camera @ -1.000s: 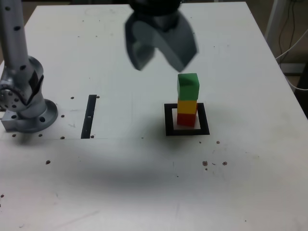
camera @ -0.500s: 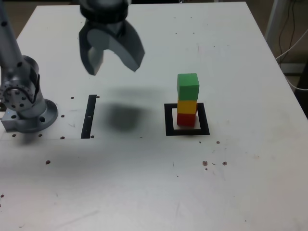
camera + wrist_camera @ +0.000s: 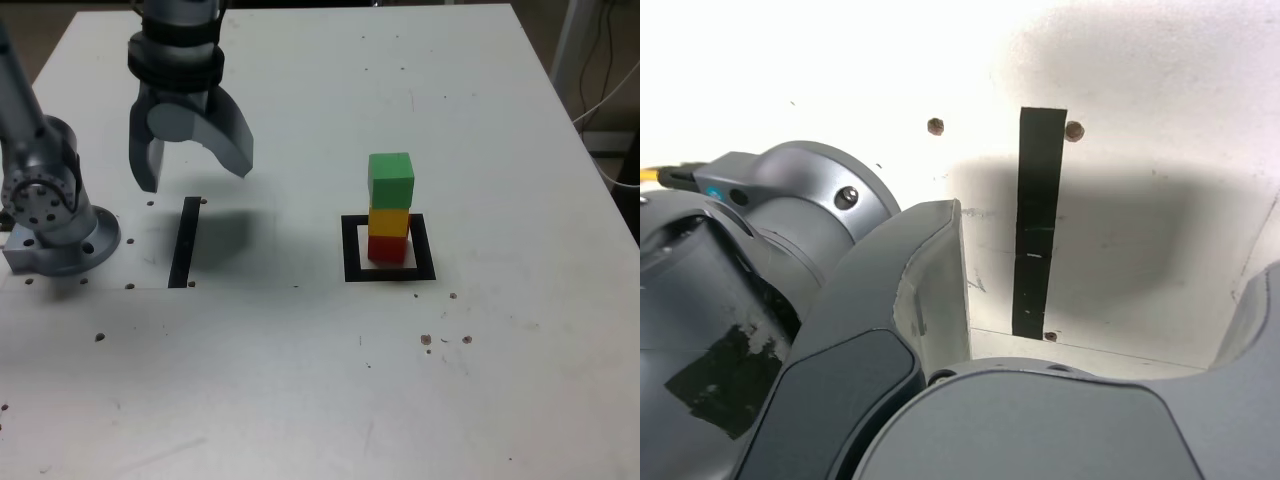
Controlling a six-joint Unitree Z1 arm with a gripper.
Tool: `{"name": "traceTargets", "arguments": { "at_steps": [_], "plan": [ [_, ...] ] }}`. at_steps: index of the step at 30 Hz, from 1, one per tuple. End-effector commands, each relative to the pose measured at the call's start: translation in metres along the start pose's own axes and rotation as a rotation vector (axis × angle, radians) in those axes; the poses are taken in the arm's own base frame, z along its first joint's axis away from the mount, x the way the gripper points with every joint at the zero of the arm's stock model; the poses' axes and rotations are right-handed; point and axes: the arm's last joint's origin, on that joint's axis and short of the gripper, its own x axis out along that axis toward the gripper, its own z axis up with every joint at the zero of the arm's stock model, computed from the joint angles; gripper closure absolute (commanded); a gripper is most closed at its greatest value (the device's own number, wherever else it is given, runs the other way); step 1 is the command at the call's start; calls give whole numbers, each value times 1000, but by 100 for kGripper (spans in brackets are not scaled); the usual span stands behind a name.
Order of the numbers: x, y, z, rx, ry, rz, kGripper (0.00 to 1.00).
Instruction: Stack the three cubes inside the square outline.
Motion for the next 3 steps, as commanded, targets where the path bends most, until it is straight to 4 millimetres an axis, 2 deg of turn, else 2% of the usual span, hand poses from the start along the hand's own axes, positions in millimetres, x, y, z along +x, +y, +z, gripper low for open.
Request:
{"name": "traceTargets", "arguments": {
  "at_steps": [1, 3],
  "plan": [
    [3, -2, -1, -14, 17, -10, 1],
    [5, -3, -1, -48, 29, -21, 1]
  ]
}}
